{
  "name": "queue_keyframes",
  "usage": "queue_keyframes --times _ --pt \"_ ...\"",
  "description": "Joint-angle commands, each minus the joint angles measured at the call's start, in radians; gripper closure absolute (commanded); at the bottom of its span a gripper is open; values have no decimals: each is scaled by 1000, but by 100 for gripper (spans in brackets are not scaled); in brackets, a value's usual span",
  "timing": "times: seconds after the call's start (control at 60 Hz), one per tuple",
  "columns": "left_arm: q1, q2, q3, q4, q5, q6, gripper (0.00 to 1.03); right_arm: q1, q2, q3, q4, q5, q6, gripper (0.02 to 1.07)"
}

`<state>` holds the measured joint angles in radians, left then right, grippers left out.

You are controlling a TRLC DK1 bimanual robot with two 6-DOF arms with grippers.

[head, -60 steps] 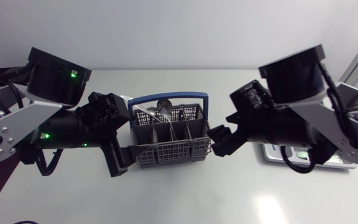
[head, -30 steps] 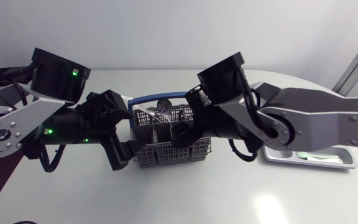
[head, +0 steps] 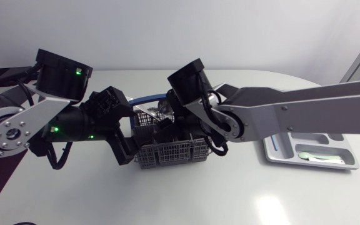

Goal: Sort the cutlery from the basket into the organizer compartments.

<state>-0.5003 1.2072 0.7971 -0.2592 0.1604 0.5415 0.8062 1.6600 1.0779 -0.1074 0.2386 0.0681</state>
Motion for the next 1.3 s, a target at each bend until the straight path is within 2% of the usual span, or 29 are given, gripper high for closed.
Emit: queue_keyframes --times 0.0,0.133,0.4,0.467,0.883,1.283 --pt "16 15 -26 11 14 -20 5 2 44 37 6 14 33 45" --pt "26 15 -27 14 31 -20 5 -2 75 57 5 21 38 49" --pt "25 18 -42 35 37 -21 5 -15 106 68 6 22 47 50" --pt "25 20 -44 35 37 -21 5 -16 107 70 6 22 50 54" --pt "16 20 -55 44 39 -23 5 -27 132 113 12 22 47 54" --pt "20 15 -72 55 53 -21 5 -36 176 140 2 22 67 60"
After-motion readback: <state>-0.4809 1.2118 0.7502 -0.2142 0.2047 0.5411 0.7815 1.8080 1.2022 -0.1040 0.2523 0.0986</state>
